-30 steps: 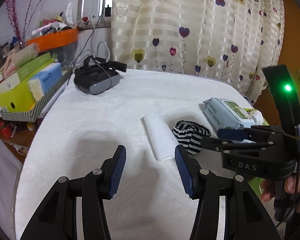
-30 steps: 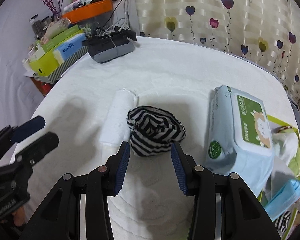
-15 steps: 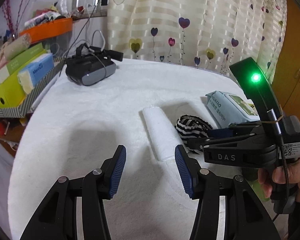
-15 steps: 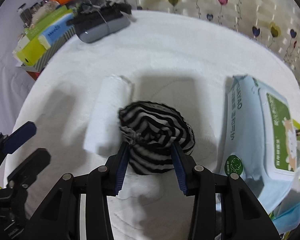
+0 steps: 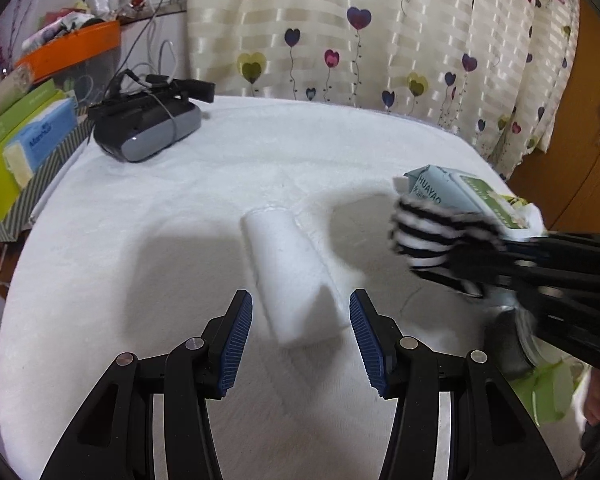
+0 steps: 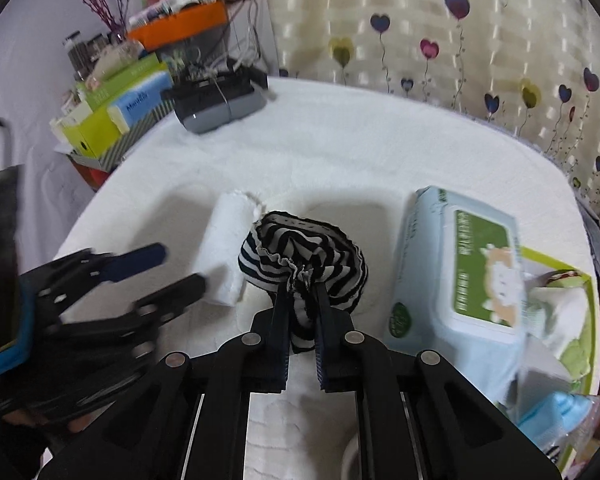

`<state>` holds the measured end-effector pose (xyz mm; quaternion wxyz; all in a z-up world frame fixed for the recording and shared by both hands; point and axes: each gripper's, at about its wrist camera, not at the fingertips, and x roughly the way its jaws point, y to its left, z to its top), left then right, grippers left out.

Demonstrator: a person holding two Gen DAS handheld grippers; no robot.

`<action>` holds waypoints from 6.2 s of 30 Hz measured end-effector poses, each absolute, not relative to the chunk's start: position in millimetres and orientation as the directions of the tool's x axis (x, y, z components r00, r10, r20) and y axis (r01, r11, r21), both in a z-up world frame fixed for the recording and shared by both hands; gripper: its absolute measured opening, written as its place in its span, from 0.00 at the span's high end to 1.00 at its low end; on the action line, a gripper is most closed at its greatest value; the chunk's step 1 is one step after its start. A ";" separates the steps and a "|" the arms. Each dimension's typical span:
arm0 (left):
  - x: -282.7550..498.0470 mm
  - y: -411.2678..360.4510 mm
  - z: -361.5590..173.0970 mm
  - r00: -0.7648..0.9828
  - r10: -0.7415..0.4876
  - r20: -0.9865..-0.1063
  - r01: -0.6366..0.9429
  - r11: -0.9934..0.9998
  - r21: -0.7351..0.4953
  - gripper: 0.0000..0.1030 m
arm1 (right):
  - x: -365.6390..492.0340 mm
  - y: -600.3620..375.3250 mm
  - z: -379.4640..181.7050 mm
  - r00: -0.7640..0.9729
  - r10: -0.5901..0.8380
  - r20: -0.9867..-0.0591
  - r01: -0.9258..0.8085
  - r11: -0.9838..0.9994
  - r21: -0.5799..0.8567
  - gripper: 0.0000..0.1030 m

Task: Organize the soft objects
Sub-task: 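Grasp the rolled white towel with the left gripper, then lift the white towel and striped sock and carry both over the box, then lower the towel and sock into the box and open both grippers, then withdraw both grippers back from the box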

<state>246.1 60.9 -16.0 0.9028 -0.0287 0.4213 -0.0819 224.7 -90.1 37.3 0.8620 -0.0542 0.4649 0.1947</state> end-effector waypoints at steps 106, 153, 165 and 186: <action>148.6 -209.1 -5.0 0.567 -0.393 -0.724 0.445 0.886 -0.132 0.76 | 124.2 -333.8 12.6 0.638 0.267 -0.723 -0.153 0.963 0.221 0.90; 69.0 -166.4 36.5 0.657 -0.422 -0.624 0.424 0.892 -0.156 0.54 | 28.3 -308.1 65.6 0.743 0.169 -0.648 -0.141 0.985 0.095 0.51; 41.5 -145.6 34.0 0.679 -0.404 -0.613 0.406 0.902 -0.144 0.53 | 1.6 -286.4 63.5 0.746 0.156 -0.647 -0.150 0.987 0.064 0.51; 30.9 -131.4 20.4 0.698 -0.343 -0.629 0.348 0.930 -0.122 0.49 | -6.1 -275.0 46.8 0.721 0.165 -0.674 -0.158 0.985 0.072 0.51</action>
